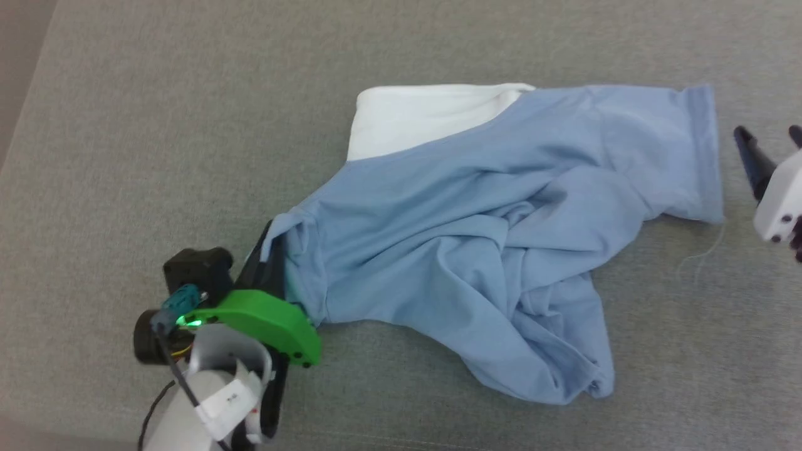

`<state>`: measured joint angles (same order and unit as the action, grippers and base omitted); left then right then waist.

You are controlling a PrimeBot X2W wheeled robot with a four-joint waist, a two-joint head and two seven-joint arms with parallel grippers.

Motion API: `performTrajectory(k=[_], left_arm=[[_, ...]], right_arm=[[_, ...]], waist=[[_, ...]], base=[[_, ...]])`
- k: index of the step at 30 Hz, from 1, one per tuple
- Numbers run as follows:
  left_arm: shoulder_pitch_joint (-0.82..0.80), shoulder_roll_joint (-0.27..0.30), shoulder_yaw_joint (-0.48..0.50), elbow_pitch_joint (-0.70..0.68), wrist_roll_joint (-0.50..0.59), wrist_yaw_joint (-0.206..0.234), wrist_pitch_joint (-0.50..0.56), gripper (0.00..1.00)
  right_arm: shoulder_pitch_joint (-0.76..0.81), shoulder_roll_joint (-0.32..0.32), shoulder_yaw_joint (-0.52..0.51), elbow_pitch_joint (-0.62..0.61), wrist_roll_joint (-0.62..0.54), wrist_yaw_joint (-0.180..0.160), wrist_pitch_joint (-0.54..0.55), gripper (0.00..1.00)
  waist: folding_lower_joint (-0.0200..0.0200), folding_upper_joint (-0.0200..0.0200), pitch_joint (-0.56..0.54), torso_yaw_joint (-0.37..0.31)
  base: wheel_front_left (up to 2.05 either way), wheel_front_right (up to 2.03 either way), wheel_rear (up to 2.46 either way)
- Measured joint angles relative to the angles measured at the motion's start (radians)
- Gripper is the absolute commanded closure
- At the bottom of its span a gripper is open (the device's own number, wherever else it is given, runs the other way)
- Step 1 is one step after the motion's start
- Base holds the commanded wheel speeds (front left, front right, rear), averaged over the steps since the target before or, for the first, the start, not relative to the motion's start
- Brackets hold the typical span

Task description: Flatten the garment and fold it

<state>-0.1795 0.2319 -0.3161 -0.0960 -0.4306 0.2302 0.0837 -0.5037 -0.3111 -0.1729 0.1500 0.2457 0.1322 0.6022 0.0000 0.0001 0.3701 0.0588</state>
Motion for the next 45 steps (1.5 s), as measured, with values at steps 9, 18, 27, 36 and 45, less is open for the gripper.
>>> performTrajectory(k=[9, 18, 27, 36, 45], left_arm=[[-0.029, -0.035, -0.036, -0.001, 0.012, 0.0, -0.007, 1.0], [-0.037, -0.043, -0.05, 0.022, 0.01, -0.001, -0.015, 1.0], [-0.038, -0.025, -0.032, 0.037, 0.003, -0.005, -0.015, 1.0], [-0.107, -0.018, -0.023, 0.086, -0.026, -0.059, -0.068, 1.0], [-0.435, -0.002, -0.018, 0.246, -0.034, -0.146, -0.021, 1.0]], right_arm=[[-0.104, -0.036, -0.009, 0.138, -0.056, 0.0, 0.027, 0.0], [-0.159, -0.033, -0.033, 0.22, -0.045, 0.0, 0.087, 0.11], [-0.155, 0.0, -0.031, 0.224, -0.032, 0.0, 0.077, 1.0], [-0.104, 0.079, -0.038, 0.193, 0.015, 0.0, -0.179, 1.0], [-0.189, 0.134, 0.026, 0.191, -0.005, 0.0, -0.301, 1.0]], waist=[[0.0, 0.0, 0.078, 0.062], [0.0, -0.0001, 0.117, 0.12], [0.0001, 0.0, 0.077, 0.116], [0.0, 0.0, -0.046, 0.089], [0.0, 0.0, -0.216, 0.055]], base=[[0.0, 0.0, 0.0], [0.0, 0.0, 0.0], [0.0, 0.0, 0.0], [0.0, 0.0, 0.0], [0.0, 0.0, 0.0]])
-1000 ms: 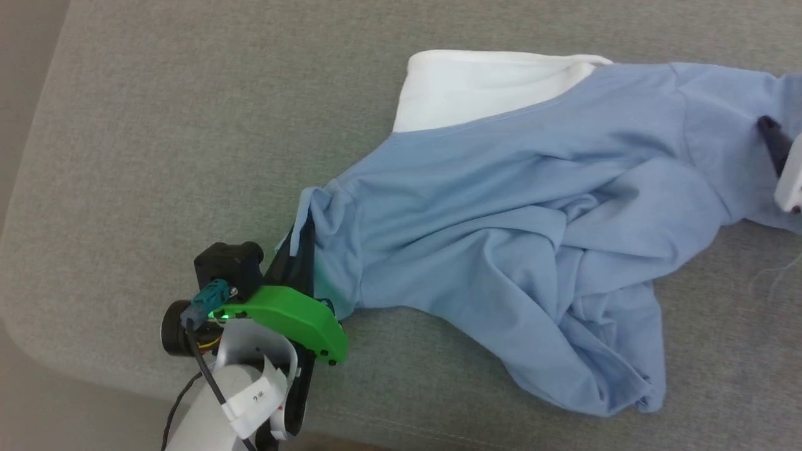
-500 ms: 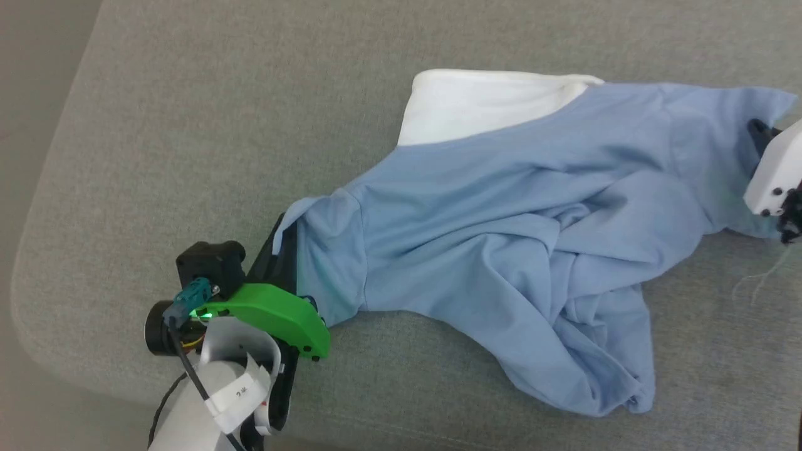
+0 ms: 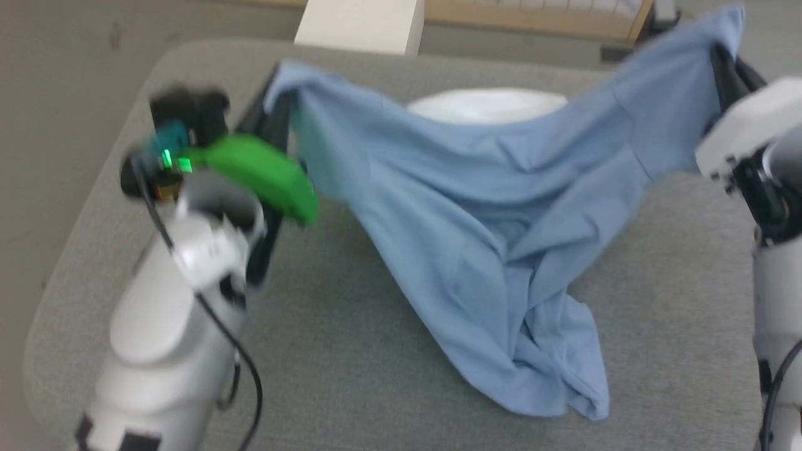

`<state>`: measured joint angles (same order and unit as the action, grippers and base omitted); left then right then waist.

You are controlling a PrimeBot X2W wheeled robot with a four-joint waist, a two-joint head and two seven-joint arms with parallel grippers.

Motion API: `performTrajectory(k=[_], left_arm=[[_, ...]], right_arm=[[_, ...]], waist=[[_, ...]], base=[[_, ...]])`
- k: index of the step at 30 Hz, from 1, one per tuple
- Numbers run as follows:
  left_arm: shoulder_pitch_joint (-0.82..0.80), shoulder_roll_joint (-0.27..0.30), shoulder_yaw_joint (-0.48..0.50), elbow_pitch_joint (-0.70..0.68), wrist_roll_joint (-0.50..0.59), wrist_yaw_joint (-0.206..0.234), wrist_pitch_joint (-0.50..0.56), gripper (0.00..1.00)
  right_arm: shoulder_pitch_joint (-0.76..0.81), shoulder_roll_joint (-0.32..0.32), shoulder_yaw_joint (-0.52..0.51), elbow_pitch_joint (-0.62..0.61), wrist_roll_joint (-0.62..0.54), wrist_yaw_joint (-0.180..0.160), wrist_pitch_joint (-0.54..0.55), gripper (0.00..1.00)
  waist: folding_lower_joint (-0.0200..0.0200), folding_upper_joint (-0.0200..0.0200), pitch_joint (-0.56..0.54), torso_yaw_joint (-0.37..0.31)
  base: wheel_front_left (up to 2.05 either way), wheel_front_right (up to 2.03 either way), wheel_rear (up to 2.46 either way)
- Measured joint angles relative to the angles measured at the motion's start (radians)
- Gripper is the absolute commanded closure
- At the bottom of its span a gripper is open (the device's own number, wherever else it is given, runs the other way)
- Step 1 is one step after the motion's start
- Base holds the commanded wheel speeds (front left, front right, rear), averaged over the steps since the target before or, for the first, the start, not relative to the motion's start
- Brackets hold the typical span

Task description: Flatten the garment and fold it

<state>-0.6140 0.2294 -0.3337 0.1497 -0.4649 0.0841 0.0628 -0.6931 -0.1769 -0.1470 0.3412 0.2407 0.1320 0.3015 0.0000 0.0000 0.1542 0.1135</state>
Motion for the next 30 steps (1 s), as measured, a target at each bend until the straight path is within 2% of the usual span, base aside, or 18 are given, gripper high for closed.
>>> performTrajectory(k=[5, 13, 20, 26, 30], left_arm=[[-0.222, 0.001, 0.004, 0.134, 0.001, -0.03, 0.044, 1.0], [-0.535, 0.002, 0.042, 0.34, 0.021, -0.011, 0.036, 1.0], [-0.633, -0.006, 0.035, 0.463, 0.025, -0.013, 0.077, 1.0], [-0.694, -0.03, 0.022, 0.495, 0.025, -0.02, 0.094, 1.0], [-0.752, -0.049, 0.019, 0.49, 0.024, -0.007, 0.093, 1.0]], right_arm=[[-0.154, 0.014, 0.049, 0.04, -0.051, 0.0, -0.029, 1.0], [-0.404, 0.03, 0.063, 0.155, -0.136, 0.0, -0.077, 1.0], [-0.509, 0.032, 0.076, 0.259, -0.173, 0.0, -0.074, 1.0], [-0.572, 0.03, 0.091, 0.296, -0.17, 0.0, -0.04, 1.0], [-0.629, 0.018, 0.095, 0.299, -0.169, 0.0, -0.023, 1.0]], waist=[[0.0, 0.0, -0.069, -0.031], [0.0, 0.0, -0.121, -0.109], [0.0, 0.0, -0.124, -0.151], [0.0, 0.0, -0.076, -0.158], [0.0, 0.0, -0.017, -0.162]], base=[[0.0, 0.0, 0.0], [0.0, 0.0, 0.0], [0.0, 0.0, 0.0], [0.0, 0.0, 0.0], [0.0, 0.0, 0.0]])
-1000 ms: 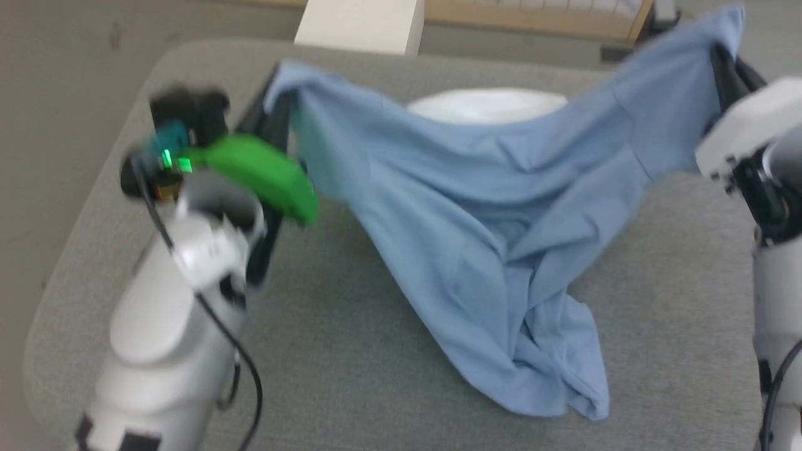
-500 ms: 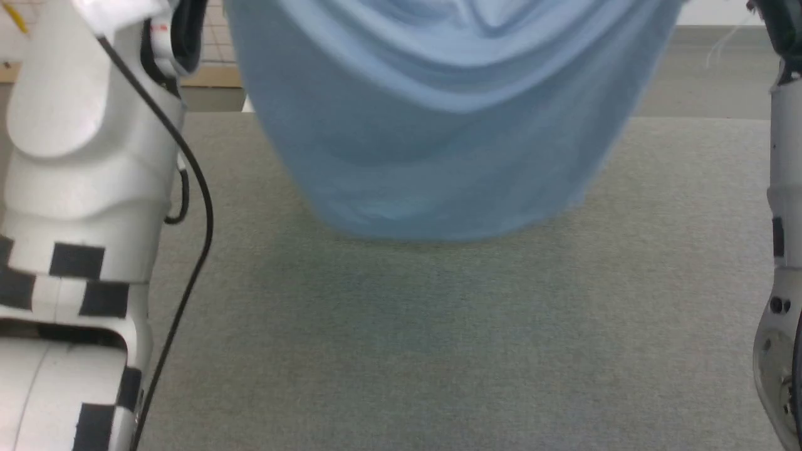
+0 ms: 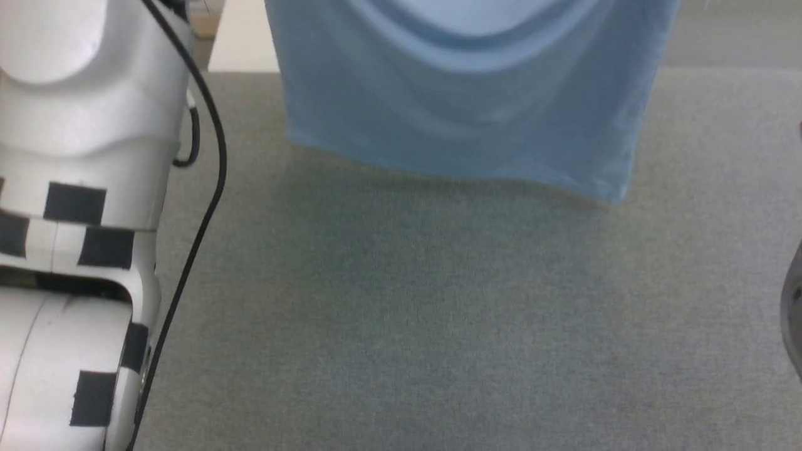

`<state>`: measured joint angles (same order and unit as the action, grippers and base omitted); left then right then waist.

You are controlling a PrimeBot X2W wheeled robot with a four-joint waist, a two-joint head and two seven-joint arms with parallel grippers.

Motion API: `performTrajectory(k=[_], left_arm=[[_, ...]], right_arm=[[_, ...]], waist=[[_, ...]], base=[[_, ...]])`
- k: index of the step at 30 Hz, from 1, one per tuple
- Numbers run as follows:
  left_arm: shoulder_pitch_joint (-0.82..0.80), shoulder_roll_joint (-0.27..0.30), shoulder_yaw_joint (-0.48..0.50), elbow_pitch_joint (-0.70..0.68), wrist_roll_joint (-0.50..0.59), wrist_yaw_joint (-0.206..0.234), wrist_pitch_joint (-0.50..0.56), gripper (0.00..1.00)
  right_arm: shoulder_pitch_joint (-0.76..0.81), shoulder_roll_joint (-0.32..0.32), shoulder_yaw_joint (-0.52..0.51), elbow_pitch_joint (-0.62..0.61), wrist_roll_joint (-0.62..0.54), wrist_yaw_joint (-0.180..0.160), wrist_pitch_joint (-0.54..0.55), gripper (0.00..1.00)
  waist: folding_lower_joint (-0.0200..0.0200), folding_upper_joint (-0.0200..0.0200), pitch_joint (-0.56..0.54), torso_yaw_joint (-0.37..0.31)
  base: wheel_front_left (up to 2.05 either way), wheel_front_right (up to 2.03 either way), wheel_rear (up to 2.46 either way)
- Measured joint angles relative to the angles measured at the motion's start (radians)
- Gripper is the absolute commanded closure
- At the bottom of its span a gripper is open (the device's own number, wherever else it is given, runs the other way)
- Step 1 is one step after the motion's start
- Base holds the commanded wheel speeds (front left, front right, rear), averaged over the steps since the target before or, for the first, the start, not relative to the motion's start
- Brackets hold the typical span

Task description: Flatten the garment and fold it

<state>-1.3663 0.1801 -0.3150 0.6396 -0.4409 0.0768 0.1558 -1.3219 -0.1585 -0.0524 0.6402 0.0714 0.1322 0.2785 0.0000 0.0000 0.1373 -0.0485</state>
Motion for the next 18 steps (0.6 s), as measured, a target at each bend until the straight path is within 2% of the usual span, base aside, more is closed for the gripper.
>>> performTrajectory(k=[4, 8, 13, 18], left_arm=[[-0.056, -0.016, -0.003, -0.002, 0.011, 0.025, -0.03, 1.0], [-0.108, -0.037, -0.002, 0.002, 0.026, 0.048, -0.091, 1.0], [-0.22, -0.059, 0.0, 0.002, 0.055, 0.078, -0.241, 1.0], [-0.316, -0.074, 0.016, -0.004, 0.063, 0.087, -0.373, 1.0]], right_arm=[[-0.046, -0.004, -0.001, 0.004, -0.004, 0.0, -0.011, 1.0], [-0.084, -0.012, 0.006, 0.014, -0.042, 0.0, -0.067, 1.0], [-0.177, -0.034, 0.032, 0.001, -0.126, 0.0, -0.205, 1.0], [-0.257, -0.09, 0.076, -0.012, -0.233, 0.0, -0.35, 1.0]], waist=[[0.0, 0.0, 0.071, -0.006], [0.0, 0.0, 0.143, -0.014], [0.0001, 0.0, 0.244, -0.021], [0.0001, 0.0, 0.336, -0.022]], base=[[0.0, 0.0, 0.0], [0.0, 0.0, 0.0], [0.0, 0.0, 0.0], [0.0, 0.0, 0.0]])
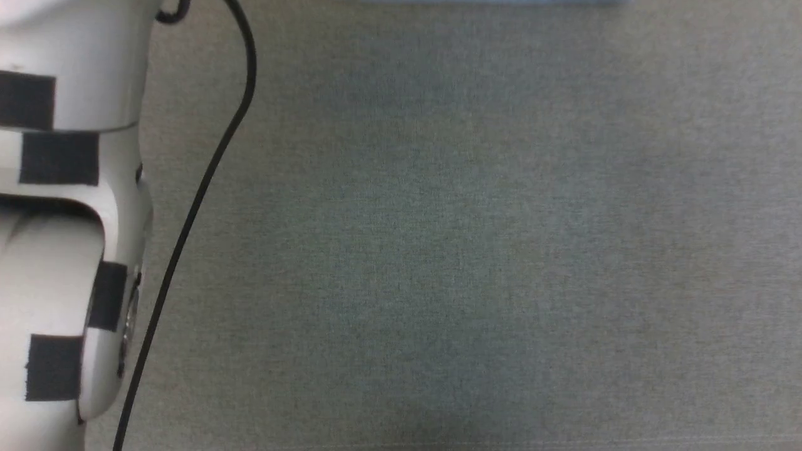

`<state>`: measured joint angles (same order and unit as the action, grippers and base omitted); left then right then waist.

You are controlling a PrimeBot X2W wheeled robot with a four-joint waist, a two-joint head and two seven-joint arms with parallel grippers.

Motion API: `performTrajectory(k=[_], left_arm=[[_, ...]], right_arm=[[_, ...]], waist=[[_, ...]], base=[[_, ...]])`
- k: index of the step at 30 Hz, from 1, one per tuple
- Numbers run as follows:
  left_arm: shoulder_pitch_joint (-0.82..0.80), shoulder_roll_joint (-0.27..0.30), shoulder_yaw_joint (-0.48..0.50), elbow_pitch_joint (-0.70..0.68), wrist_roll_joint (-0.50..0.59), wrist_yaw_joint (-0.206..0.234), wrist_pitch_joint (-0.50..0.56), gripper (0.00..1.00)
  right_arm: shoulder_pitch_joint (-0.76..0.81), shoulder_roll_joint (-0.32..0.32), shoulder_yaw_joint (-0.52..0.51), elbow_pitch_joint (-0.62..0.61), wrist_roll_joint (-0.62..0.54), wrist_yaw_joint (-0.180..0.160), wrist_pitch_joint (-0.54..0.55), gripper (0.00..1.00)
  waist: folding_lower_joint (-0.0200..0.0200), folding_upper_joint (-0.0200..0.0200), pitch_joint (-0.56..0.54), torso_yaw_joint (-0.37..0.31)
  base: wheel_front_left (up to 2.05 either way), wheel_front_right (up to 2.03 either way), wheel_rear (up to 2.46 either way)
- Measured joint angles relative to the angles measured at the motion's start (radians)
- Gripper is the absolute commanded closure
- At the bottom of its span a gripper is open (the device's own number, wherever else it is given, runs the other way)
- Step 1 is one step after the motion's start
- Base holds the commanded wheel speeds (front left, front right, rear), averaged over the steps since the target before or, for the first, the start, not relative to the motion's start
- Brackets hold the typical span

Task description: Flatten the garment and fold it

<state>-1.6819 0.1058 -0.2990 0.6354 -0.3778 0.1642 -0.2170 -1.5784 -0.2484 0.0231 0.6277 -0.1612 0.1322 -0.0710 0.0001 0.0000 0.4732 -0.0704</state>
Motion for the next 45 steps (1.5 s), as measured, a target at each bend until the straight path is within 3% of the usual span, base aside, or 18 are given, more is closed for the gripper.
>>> performTrajectory(k=[6, 12, 16, 20, 25, 33, 39, 45], left_arm=[[-0.06, -0.002, 0.04, -0.076, 0.005, -0.032, -0.039, 1.0], [0.0, 0.012, 0.07, -0.193, 0.052, -0.088, -0.041, 1.0], [0.117, 0.018, 0.093, -0.253, 0.052, -0.146, -0.041, 1.0], [0.238, 0.018, 0.097, -0.314, 0.043, -0.197, -0.041, 1.0], [0.447, 0.046, 0.085, -0.41, 0.009, -0.235, -0.02, 1.0], [0.867, 0.087, 0.083, -0.676, -0.055, -0.209, 0.066, 1.0], [1.162, 0.107, 0.105, -0.796, -0.119, -0.172, 0.093, 1.0], [1.39, 0.13, 0.089, -0.805, -0.226, -0.194, 0.174, 1.0]], right_arm=[[-0.092, -0.096, 0.052, -0.033, -0.101, 0.0, -0.117, 1.0], [-0.1, -0.153, 0.07, -0.049, -0.132, 0.0, -0.172, 1.0], [-0.04, -0.159, 0.114, -0.074, -0.09, 0.0, -0.185, 1.0], [0.071, -0.177, 0.16, -0.179, 0.019, 0.0, -0.185, 1.0], [0.287, -0.228, 0.158, -0.328, 0.18, 0.0, -0.186, 1.0], [0.679, -0.259, 0.038, -0.497, 0.342, 0.0, -0.142, 1.0], [0.941, -0.212, -0.055, -0.596, 0.399, 0.0, -0.103, 1.0], [1.157, -0.142, -0.087, -0.646, 0.425, 0.0, -0.061, 1.0]], waist=[[0.0001, 0.0, 0.117, 0.01], [0.0001, 0.0, 0.235, 0.027], [0.0002, 0.0, 0.302, 0.035], [0.0003, 0.0, 0.335, 0.043], [0.0002, 0.0, 0.313, 0.05], [-0.0001, 0.0, 0.205, 0.055], [-0.0002, 0.0, 0.116, 0.058], [-0.0002, 0.0, 0.028, 0.057]], base=[[0.0, 0.0, 0.0], [0.0, 0.0, 0.0], [0.0, 0.0, 0.0], [0.0, 0.0, 0.0], [0.0, 0.0, 0.0], [0.0, 0.0, 0.0], [0.0, 0.0, 0.0], [0.0, 0.0, 0.0]])
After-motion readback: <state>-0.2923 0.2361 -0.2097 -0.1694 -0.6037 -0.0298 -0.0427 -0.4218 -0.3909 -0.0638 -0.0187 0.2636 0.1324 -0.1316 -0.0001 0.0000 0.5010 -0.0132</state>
